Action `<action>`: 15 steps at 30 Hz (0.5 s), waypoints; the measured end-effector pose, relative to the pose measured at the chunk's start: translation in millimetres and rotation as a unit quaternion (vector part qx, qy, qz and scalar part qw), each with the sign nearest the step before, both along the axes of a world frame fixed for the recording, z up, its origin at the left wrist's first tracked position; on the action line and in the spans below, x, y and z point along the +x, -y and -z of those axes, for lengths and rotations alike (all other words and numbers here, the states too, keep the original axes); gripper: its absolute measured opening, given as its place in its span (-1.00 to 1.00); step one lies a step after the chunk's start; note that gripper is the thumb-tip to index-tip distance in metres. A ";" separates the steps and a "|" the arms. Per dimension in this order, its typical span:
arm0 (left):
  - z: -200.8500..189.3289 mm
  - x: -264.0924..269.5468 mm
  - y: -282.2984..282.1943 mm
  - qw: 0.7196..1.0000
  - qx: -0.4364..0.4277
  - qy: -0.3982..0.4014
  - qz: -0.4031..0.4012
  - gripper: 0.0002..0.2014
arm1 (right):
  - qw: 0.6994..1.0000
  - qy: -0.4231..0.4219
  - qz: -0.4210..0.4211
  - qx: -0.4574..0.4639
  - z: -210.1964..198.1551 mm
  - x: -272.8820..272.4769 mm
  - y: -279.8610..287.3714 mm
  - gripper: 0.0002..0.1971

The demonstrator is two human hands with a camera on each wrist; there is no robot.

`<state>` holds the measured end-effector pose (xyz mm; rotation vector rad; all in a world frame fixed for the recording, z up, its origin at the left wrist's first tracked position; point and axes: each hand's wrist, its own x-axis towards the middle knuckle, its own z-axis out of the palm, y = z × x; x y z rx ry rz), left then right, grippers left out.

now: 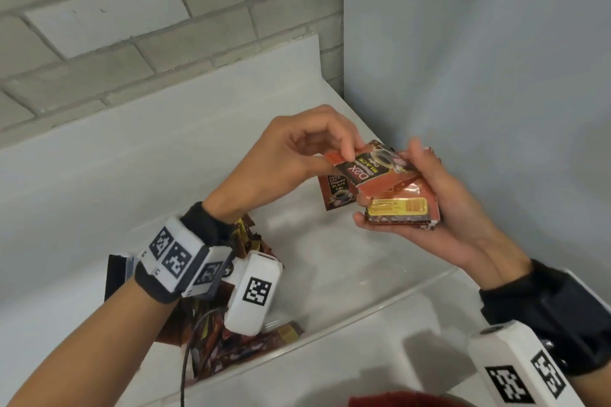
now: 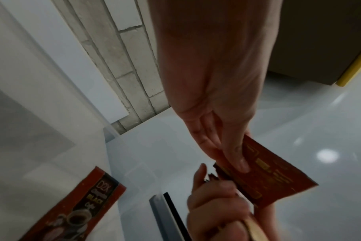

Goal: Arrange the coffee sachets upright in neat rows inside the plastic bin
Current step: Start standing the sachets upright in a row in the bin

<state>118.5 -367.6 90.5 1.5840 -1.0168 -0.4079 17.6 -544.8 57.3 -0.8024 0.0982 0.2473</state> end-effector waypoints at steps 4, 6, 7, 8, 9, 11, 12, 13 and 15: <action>6.0 -0.1 -1.0 1.000 0.023 0.010 -0.019 -0.88 | 1.000 -0.011 -0.012 -0.007 3.2 0.0 3.0 -0.83; 6.9 -1.3 -0.6 0.999 0.029 0.012 -0.033 -0.80 | 1.000 -0.014 -0.001 -0.013 4.6 1.1 3.1 -0.82; 6.9 -1.7 -0.3 0.999 0.029 0.012 -0.037 -0.77 | 1.000 -0.017 0.009 -0.008 4.5 1.2 3.1 -0.82; 6.0 -2.7 0.0 0.999 0.031 0.013 -0.043 -0.73 | 1.000 -0.018 0.019 -0.002 5.0 1.6 3.5 -0.80; 5.1 -3.2 0.0 0.998 0.036 0.011 -0.050 -0.68 | 0.999 -0.019 0.029 -0.006 4.2 1.9 2.9 -0.78; 1.8 -5.1 -0.7 0.996 0.053 -0.020 -0.074 -0.61 | 0.999 -0.016 0.037 -0.022 3.2 2.1 1.8 -0.75; -0.4 -6.8 -0.6 0.994 0.064 -0.037 -0.084 -0.62 | 0.999 -0.011 0.038 -0.024 2.8 2.2 1.6 -0.75; -2.1 -8.7 0.0 0.992 0.072 -0.052 -0.087 -0.67 | 0.999 -0.009 0.042 -0.023 1.7 2.1 1.2 -0.74; -5.6 -13.1 1.2 0.990 0.088 -0.066 -0.084 -0.81 | 0.999 0.005 0.042 -0.029 -0.1 1.7 0.4 -0.72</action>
